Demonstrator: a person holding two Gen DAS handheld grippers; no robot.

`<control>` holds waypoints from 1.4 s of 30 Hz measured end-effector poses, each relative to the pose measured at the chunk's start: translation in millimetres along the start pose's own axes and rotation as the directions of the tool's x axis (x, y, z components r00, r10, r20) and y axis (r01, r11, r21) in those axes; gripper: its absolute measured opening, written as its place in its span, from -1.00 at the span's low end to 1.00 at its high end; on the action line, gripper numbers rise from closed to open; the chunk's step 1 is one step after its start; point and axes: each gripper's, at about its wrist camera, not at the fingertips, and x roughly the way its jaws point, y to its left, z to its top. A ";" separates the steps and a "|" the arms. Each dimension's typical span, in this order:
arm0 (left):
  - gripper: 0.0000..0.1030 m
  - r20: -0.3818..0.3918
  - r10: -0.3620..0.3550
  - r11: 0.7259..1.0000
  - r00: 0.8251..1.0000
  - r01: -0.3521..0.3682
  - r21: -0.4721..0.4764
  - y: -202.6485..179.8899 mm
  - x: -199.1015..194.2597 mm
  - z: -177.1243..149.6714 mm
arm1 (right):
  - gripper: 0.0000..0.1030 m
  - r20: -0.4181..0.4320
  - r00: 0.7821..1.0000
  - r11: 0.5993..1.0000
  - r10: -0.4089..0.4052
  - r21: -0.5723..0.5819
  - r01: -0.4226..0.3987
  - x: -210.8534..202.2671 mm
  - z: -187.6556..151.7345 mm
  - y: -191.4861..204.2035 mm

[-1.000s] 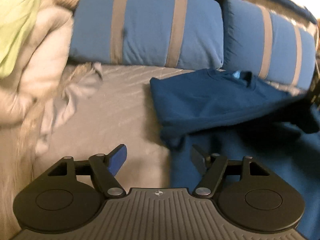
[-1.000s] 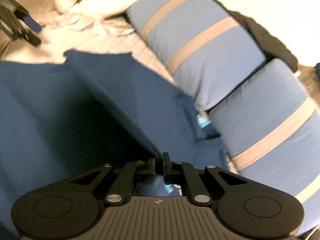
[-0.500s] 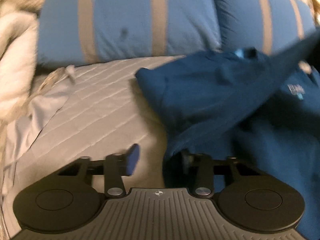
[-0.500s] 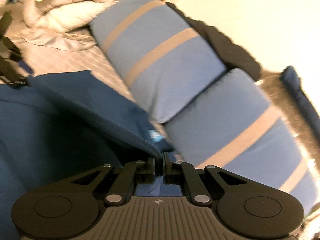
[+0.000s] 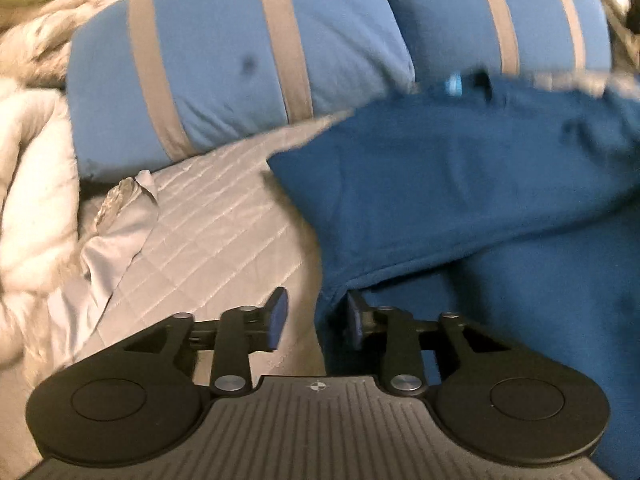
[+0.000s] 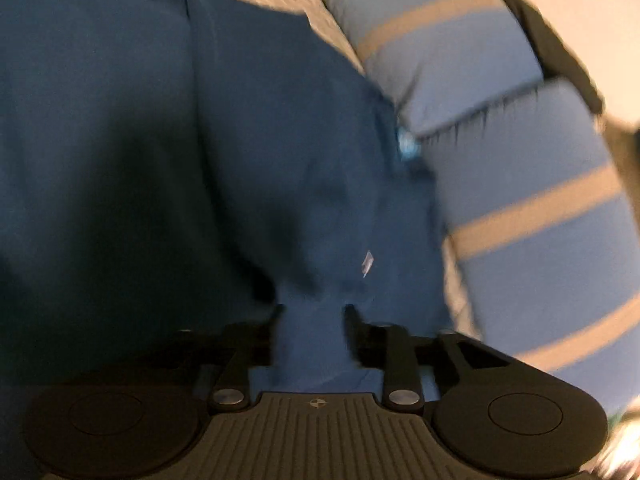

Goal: Fold clothes
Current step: 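Fold the side edge over the body with the right tool, then open, then move the right tool to the other sleeve cuff by the blue cable and grasp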

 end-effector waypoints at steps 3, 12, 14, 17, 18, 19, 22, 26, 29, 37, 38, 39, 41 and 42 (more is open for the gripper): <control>0.16 0.048 -0.030 0.996 0.998 0.034 -0.077 10.3 -28.0 2.2 | 0.00 0.015 0.999 0.988 0.040 0.150 -0.042 4.1 -16.4 -15.1; 0.34 0.159 -0.088 0.970 0.983 0.121 -0.212 17.8 -108.3 11.0 | -0.15 0.003 0.995 0.984 0.100 0.146 -0.099 30.9 -14.0 -14.2; 0.34 0.171 -0.086 0.972 0.982 0.120 -0.201 11.8 -117.7 9.1 | -0.61 -0.007 0.997 0.992 0.078 0.096 -0.077 26.8 -12.2 -11.7; 0.34 0.180 -0.094 0.973 0.979 0.128 -0.190 6.0 -126.4 4.9 | -0.71 -0.009 1.000 0.999 0.018 0.036 -0.018 12.9 -12.3 -13.2; 0.34 0.181 -0.096 0.974 0.979 0.130 -0.186 4.6 -127.6 3.6 | -0.71 -0.007 1.000 1.000 0.000 0.019 0.001 7.4 -13.0 -13.6; 0.34 0.182 -0.098 0.974 0.978 0.132 -0.183 3.3 -128.5 2.5 | -0.71 -0.005 1.000 1.000 -0.019 0.003 0.019 1.8 -13.7 -14.1; 0.34 0.189 -0.114 0.971 0.975 0.150 -0.187 -0.7 -132.0 0.7 | -0.59 0.004 0.997 0.996 -0.074 -0.045 0.074 -14.7 -15.7 -15.4; 0.34 0.229 -0.145 0.959 0.963 0.194 -0.208 -6.8 -138.2 -2.8 | 0.23 0.003 0.994 0.993 -0.107 0.046 0.106 -28.6 -29.6 -16.3; 0.34 0.215 -0.165 0.956 0.963 0.210 -0.204 -16.5 -137.9 -4.3 | 0.71 0.029 0.990 0.977 -0.139 0.166 0.132 -42.5 -43.1 -22.8; 0.34 0.164 -0.213 0.954 0.963 0.241 -0.180 -47.7 -127.0 -10.0 | 1.00 0.061 0.983 0.838 -0.174 0.534 0.115 -82.9 -87.6 -49.7; 0.34 0.155 -0.219 0.953 0.963 0.245 -0.177 -51.7 -124.1 -11.5 | 1.00 0.057 0.983 0.809 -0.175 0.577 0.111 -86.4 -96.4 -51.2; 0.34 0.146 -0.222 0.954 0.964 0.246 -0.173 -55.6 -120.9 -13.4 | 1.00 0.053 0.983 0.786 -0.174 0.609 0.106 -88.2 -104.2 -52.0; 0.34 0.126 -0.226 0.955 0.966 0.245 -0.165 -62.6 -114.0 -17.6 | 1.00 0.045 0.985 0.737 -0.169 0.669 0.096 -91.6 -120.7 -52.0; 0.34 0.117 -0.227 0.956 0.967 0.244 -0.161 -65.1 -110.7 -19.5 | 1.00 0.039 0.985 0.712 -0.166 0.696 0.092 -92.8 -130.5 -51.9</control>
